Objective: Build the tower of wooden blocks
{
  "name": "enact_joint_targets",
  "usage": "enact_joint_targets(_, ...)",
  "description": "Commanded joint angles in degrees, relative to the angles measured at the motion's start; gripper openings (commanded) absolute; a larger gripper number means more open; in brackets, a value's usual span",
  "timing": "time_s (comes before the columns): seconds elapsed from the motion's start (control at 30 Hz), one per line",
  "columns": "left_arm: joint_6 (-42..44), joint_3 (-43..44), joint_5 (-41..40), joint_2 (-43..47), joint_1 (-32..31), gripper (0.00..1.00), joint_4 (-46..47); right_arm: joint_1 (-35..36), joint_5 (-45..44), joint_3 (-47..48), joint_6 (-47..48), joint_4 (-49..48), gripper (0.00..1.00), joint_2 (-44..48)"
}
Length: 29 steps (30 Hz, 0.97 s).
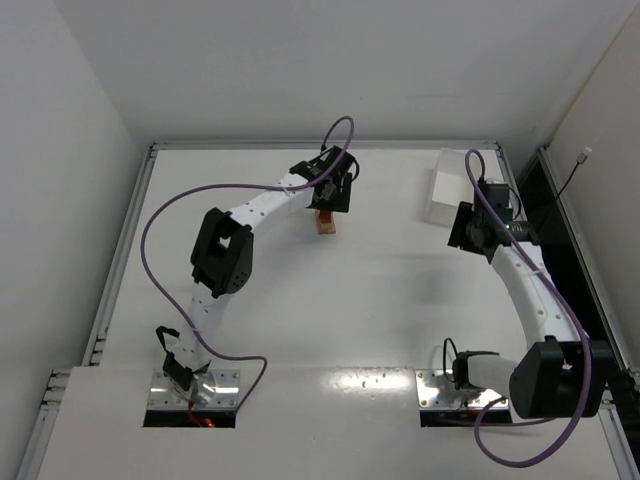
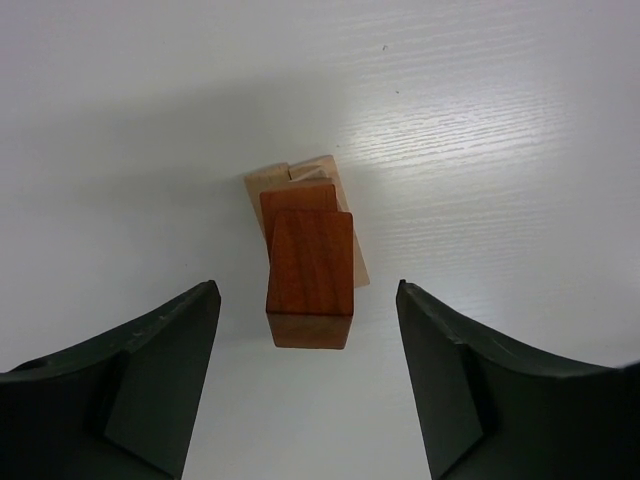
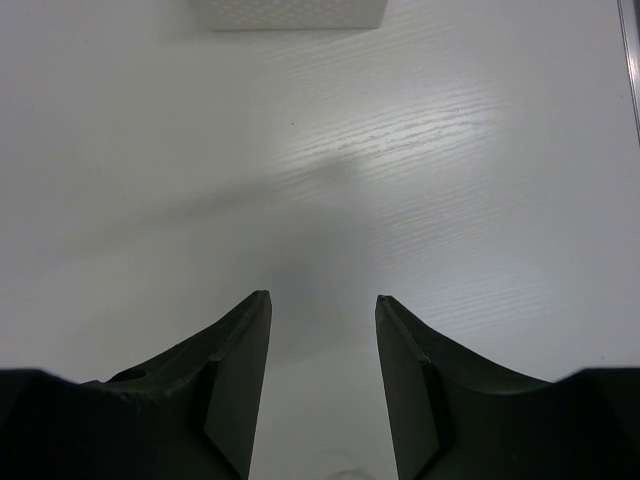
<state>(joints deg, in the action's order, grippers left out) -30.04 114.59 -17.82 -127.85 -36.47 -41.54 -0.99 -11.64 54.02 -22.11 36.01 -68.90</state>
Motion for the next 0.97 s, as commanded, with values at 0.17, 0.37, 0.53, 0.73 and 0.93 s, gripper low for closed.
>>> enact_joint_targets(0.17, 3.24, 2.92, -3.88, 4.27, -1.76, 0.8, 1.11, 0.46, 2.49, -1.02, 3.98, -5.24, 0.58, 0.0)
enact_joint_targets(0.37, 4.55, -4.18, -4.94, 16.13, 1.65, 0.84, 5.5, 2.22, 7.94, -2.16, 13.92, -9.29, 0.71, -1.05)
enact_joint_targets(0.53, 6.83, -18.94, -9.77, 24.29, 6.92, 0.98, 4.98, 2.75, 9.52, 0.55, 19.29, -10.43, 0.76, -5.44)
enact_joint_targets(0.73, 8.07, -34.76, -10.31, 31.34, 13.43, 1.0, 7.79, 2.75, 12.78, 3.28, 23.6, -10.96, 0.79, -9.66)
enact_joint_targets(0.93, 7.54, -40.57, -6.19, 33.72, 19.5, 1.0, 9.72, 2.75, 12.78, 3.81, 23.6, -11.58, 0.79, -10.81)
